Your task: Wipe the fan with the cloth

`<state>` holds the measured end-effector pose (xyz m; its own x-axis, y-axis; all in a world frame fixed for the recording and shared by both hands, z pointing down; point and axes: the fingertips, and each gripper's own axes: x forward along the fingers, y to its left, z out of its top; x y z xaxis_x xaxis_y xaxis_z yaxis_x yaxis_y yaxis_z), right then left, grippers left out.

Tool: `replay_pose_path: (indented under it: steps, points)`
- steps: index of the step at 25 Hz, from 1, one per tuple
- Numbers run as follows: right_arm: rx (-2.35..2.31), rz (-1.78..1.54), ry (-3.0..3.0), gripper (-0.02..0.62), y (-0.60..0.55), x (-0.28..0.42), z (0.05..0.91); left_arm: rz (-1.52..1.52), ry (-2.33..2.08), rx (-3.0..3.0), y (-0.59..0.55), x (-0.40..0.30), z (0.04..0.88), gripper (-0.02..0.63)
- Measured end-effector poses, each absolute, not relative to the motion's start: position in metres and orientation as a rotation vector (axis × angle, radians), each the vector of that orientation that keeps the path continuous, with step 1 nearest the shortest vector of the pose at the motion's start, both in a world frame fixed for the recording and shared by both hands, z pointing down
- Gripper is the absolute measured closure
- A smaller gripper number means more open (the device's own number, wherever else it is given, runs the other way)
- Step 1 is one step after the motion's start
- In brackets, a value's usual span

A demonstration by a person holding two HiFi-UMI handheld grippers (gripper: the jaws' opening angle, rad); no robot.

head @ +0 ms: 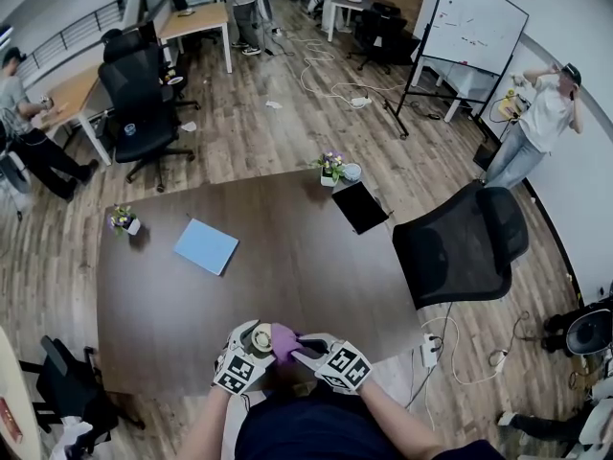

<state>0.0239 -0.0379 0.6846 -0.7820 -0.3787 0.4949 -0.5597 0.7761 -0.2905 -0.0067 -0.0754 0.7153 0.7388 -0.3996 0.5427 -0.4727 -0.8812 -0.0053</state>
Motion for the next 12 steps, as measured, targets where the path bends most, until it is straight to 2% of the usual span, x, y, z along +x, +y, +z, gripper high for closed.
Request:
replay_pose_path:
  steps: [12]
  points:
    - [0.704, 0.537, -2.623, 0.497, -0.043, 0.014, 0.649, 0.782, -0.606, 2.874, -0.068, -0.009, 0.683, 0.227]
